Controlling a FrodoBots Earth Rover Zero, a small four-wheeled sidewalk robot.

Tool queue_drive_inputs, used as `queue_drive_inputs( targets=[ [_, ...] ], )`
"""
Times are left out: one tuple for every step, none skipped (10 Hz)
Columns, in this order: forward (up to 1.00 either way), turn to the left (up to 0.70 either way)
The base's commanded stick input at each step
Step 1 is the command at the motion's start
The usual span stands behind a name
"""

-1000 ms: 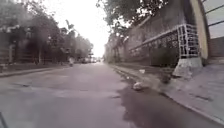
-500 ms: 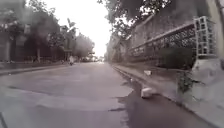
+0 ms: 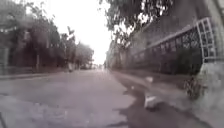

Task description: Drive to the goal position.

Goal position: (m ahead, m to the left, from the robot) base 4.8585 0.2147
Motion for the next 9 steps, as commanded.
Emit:
queue_drive_inputs(
  targets=[
    [1.0,0.02],
    [1.0,0.0],
    [1.0,0.0],
    [1.0,0.0],
    [1.0,0.0],
    [1.0,0.0],
    [1.0,0.0],
    [1.0,0.0],
    [1.0,0.0]
  ],
)
